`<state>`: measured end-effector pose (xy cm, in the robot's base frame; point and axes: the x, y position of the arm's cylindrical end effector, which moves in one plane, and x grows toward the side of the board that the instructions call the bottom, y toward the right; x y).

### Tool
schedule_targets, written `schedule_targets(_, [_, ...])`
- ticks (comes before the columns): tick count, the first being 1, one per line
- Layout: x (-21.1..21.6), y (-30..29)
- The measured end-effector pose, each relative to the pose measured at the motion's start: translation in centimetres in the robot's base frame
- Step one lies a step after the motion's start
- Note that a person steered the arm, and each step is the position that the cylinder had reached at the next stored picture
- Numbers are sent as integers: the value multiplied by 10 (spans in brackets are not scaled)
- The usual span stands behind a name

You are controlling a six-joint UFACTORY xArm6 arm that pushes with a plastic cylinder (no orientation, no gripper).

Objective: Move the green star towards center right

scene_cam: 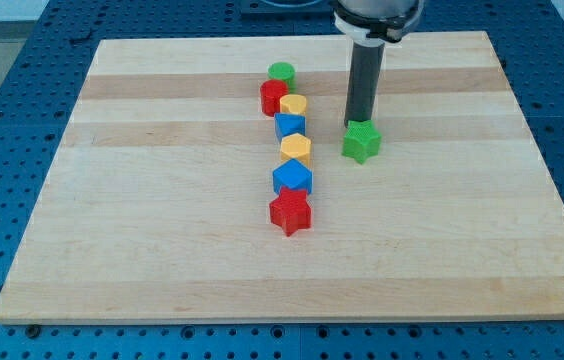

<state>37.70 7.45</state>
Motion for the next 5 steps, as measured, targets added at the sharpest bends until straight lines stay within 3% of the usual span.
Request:
schedule_targets(1, [1,-25])
schedule_targets(3, [49,-30])
schedule_targets(5, [48,40])
